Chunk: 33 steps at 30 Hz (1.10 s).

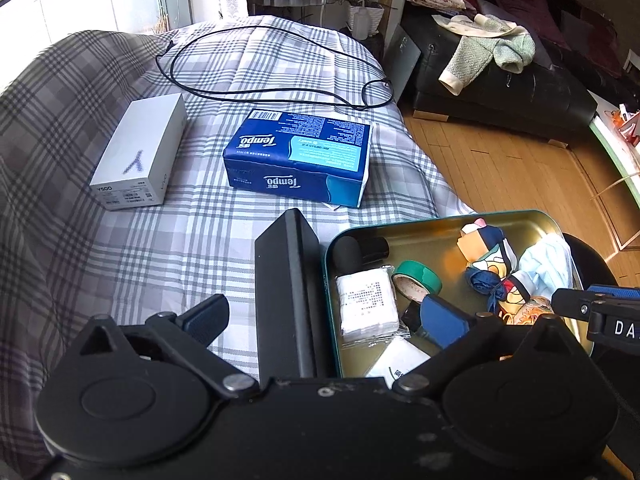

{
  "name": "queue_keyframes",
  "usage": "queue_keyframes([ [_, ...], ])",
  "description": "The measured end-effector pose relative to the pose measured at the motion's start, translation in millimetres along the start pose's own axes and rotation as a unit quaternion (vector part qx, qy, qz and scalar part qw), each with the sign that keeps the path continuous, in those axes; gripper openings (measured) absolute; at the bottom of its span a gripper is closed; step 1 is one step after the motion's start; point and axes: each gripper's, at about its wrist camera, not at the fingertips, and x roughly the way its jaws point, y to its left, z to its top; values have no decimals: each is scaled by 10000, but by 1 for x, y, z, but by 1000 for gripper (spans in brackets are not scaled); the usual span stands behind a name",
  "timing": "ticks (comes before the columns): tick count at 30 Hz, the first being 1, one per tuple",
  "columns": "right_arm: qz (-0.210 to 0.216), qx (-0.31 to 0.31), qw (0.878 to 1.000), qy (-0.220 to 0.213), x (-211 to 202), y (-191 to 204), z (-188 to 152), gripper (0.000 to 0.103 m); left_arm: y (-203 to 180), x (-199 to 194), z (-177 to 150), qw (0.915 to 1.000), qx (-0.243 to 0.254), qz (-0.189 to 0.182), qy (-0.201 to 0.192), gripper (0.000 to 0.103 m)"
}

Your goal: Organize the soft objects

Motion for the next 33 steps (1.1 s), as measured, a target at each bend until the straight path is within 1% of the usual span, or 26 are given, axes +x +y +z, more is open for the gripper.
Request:
queue_keyframes([
  [3, -136, -85, 9998, -67, 0, 6, -8, 45, 2, -3, -2, 10000, -44, 61, -28, 102],
  [7, -359, -303, 9987, -215, -1, 16, -21, 46, 3, -6, -8, 9999, -44, 137, -62, 102],
  [16, -235, -187, 9994, -182, 3, 17, -39, 46, 5, -7, -20, 9997, -30, 236, -62, 102],
  [23, -331, -225, 9984, -398, -2, 18, -39, 47, 6, -12, -23, 9995, -43, 313, -81, 102],
  [25, -358, -243, 9980, -454, -2, 19, -39, 49, 7, -11, -24, 9995, -62, 314, -65, 102],
  [27, -432, -288, 9973, -525, -3, 21, -39, 51, 8, -10, -25, 9995, -80, 316, -47, 102],
  [29, -539, -365, 9961, -592, -3, 22, -39, 51, 8, -9, -25, 9994, -97, 316, -32, 102],
  [33, -586, -416, 9956, -606, -2, 22, -38, 51, 8, -9, -25, 9994, -107, 318, -28, 102],
])
